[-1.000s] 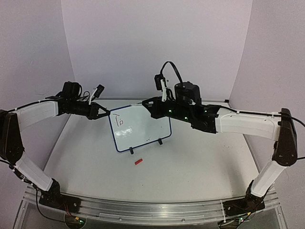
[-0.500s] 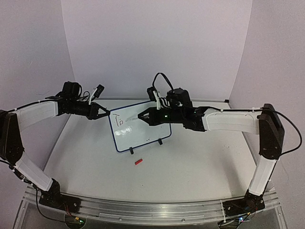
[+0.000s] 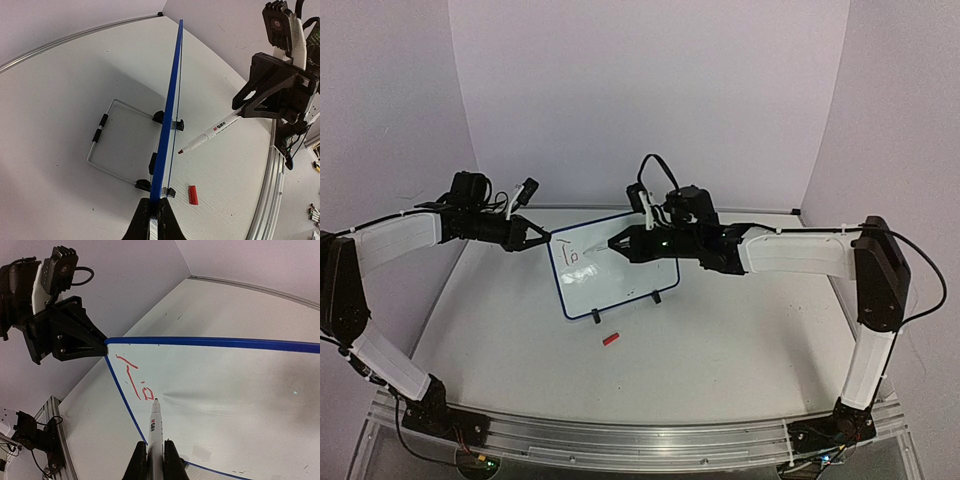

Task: Write a sentence on the whiteboard

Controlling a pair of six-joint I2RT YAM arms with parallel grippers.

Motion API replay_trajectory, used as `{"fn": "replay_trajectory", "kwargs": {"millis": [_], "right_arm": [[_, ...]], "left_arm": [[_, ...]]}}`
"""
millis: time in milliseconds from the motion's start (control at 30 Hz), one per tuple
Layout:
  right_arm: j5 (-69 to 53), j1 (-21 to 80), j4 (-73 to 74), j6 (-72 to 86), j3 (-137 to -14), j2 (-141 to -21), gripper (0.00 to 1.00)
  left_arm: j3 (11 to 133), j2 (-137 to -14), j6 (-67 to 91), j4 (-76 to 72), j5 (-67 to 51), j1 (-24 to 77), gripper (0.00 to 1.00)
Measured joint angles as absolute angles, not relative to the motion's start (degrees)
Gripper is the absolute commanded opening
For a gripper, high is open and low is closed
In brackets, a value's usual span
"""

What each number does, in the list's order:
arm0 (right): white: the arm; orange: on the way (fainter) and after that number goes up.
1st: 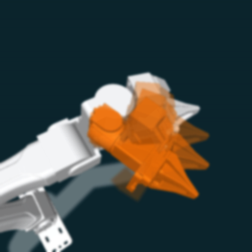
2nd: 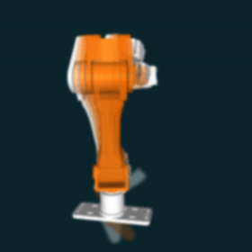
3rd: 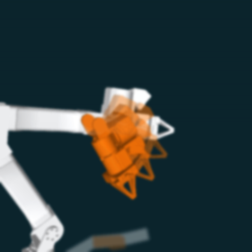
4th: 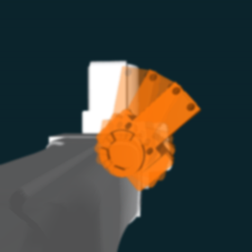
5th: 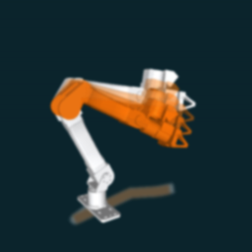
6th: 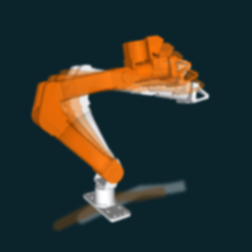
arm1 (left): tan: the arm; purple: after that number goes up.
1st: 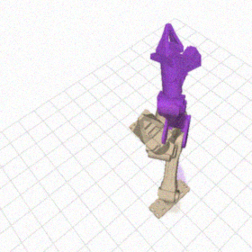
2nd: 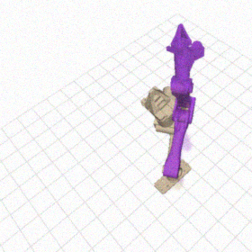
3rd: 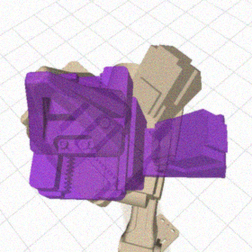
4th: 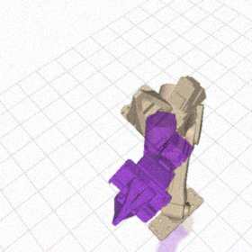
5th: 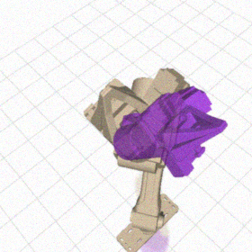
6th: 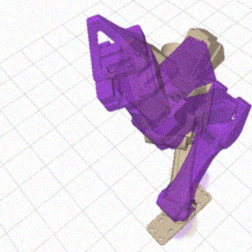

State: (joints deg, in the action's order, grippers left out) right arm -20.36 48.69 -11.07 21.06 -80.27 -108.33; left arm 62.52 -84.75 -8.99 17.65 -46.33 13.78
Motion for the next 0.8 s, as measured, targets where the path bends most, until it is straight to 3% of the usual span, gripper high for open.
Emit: {"fn": "replay_trajectory", "kwargs": {"millis": [800], "right_arm": [[-19.9,48.7,-11.1,21.0,-79.1,-109.8,0.00]], "left_arm": [[62.5,-84.7,-9.1,17.7,-46.2,13.9,0.00]]}}
